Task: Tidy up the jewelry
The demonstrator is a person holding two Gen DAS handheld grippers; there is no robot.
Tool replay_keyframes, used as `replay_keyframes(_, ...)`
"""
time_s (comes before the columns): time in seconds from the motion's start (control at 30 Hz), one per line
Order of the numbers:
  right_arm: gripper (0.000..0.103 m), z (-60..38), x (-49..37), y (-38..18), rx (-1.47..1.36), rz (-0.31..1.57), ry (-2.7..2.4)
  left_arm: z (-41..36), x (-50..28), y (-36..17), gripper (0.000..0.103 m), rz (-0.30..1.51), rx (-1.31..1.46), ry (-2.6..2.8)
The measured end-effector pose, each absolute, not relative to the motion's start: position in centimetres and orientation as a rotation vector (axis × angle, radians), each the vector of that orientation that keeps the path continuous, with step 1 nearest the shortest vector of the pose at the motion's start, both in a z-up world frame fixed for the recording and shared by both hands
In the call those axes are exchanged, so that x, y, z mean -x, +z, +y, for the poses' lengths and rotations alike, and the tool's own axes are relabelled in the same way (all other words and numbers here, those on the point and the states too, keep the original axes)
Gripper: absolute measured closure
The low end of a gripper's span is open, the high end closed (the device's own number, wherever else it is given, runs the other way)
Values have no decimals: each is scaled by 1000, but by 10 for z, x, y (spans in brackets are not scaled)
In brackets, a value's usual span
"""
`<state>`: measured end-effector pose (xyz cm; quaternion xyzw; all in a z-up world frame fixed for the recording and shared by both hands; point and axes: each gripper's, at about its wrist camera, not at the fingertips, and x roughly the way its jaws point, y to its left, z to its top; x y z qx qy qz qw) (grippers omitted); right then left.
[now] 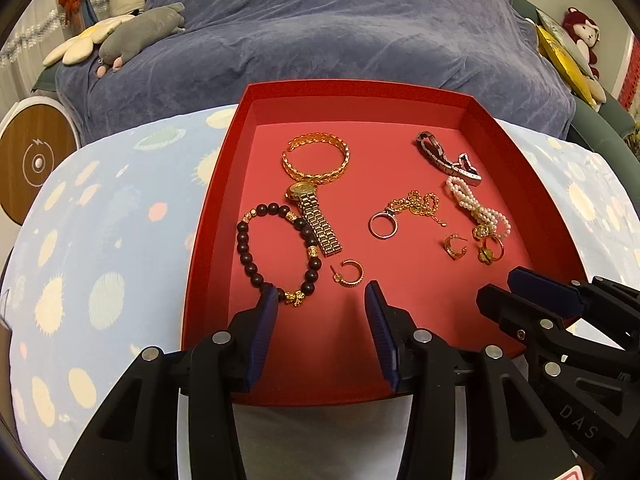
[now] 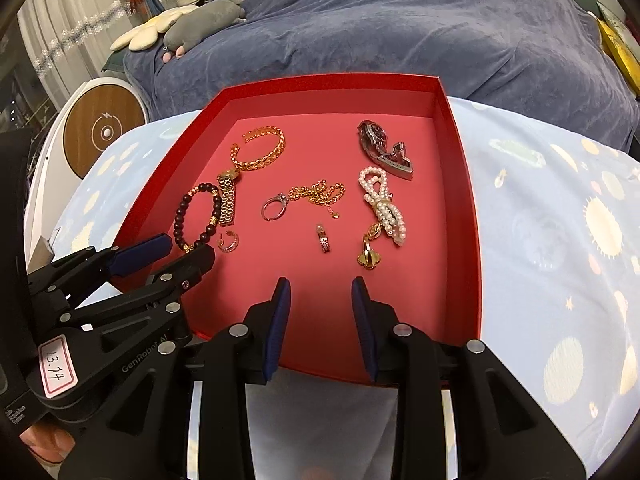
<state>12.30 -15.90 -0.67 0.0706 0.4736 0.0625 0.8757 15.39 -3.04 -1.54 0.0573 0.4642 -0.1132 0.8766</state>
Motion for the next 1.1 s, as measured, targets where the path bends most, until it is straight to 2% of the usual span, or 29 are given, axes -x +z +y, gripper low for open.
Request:
replay_keyframes(0.17,71,-154,-85,5,-138,967,79,-26,-120,-8,59,964,-122,-231)
replay_keyframes(0.33,59,-153,-55,26,-179,894,64,-20,-89,8,48,900,-129,-194)
replay_keyframes(0.53,59,-144,-43,45,-131,844,59,-20,-76,24,46,872,-112,-191)
replay_keyframes(0.6,52,-141,-38,52,-114,822,49,-17,-73,28,43,869,-99,-170)
replay_keyframes(0.67,41,-143,-34,56,-114,815,36,-14,-72,32,41,874,-82,-163)
replay_keyframes(0.73,37,-145,-28,58,-119,812,37,-12,-70,36,36,873,-76,-157)
replay_keyframes(0.83,36,-143,-24,61,-99,812,34,-13,-64,39,33,853,-105,-143)
replay_keyframes(0.97,28,-145,-21,61,-87,817,16,-13,-60,40,31,856,-130,-133)
replay_keyframes(1.1,28,-145,-17,61,-85,825,14,-13,-57,40,30,869,-131,-137)
